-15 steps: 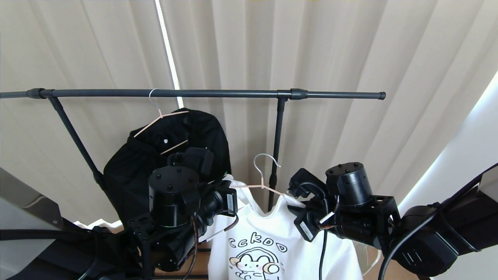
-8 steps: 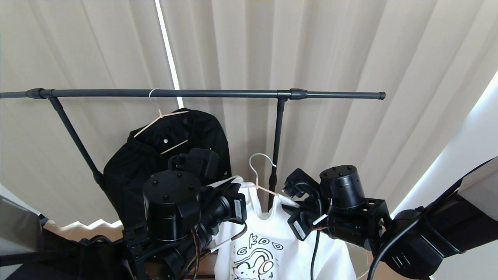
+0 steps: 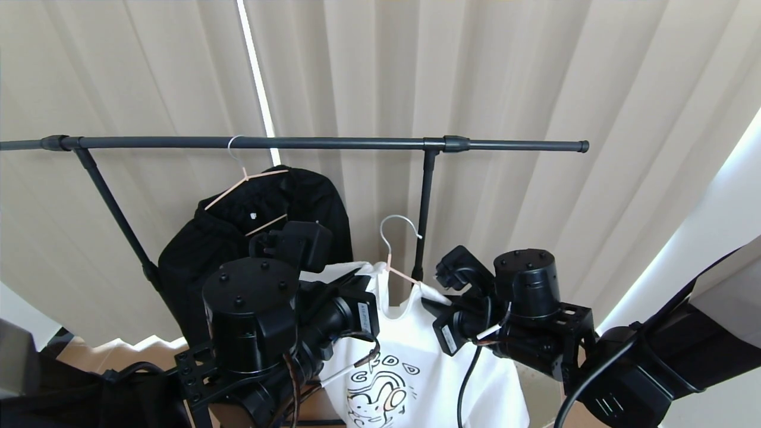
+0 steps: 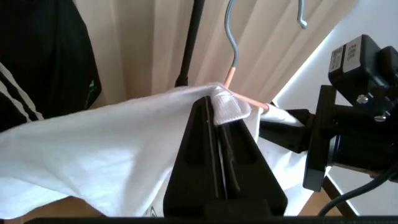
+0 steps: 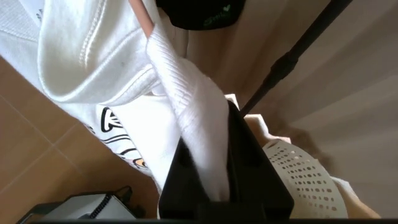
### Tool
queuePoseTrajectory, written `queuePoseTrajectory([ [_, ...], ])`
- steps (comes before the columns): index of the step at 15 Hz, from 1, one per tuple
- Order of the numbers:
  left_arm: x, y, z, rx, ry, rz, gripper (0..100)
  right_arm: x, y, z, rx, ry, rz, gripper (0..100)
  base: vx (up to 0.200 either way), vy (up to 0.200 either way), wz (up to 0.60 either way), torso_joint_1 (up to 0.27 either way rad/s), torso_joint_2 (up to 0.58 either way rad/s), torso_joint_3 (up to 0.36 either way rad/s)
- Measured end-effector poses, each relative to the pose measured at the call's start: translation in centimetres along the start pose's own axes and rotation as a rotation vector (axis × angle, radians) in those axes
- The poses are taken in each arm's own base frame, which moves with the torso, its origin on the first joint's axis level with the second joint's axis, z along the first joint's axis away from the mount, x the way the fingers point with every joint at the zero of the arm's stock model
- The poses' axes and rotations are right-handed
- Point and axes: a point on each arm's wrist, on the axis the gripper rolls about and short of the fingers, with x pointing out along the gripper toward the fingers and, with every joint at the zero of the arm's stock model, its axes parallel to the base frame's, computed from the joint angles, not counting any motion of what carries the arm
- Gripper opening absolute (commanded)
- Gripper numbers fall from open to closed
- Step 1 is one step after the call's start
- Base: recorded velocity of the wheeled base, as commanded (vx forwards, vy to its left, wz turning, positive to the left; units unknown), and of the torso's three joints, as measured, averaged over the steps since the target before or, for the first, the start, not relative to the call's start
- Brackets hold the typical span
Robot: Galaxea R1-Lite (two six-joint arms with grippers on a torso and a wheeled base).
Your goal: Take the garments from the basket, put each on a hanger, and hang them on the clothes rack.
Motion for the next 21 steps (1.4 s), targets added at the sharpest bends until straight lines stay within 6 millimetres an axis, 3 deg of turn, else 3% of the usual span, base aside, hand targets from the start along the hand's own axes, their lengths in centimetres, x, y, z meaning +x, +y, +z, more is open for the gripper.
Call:
queuePoseTrajectory([
  [10,0.3,0.3,0.4,-0.006,-0.022,0.038,0,-0.8,-0.1,1.1,0.022,-0.189,0.035,0,0.0,0.0,0.0,0.0,0.0,0.0],
  [21,0.3,0.6,-0.1,-0.018,-0.023,0.04,0,-1.4,-0.1,1.2,0.021,-0.231,0.033,0,0.0,0.0,0.0,0.0,0.0,0.0],
])
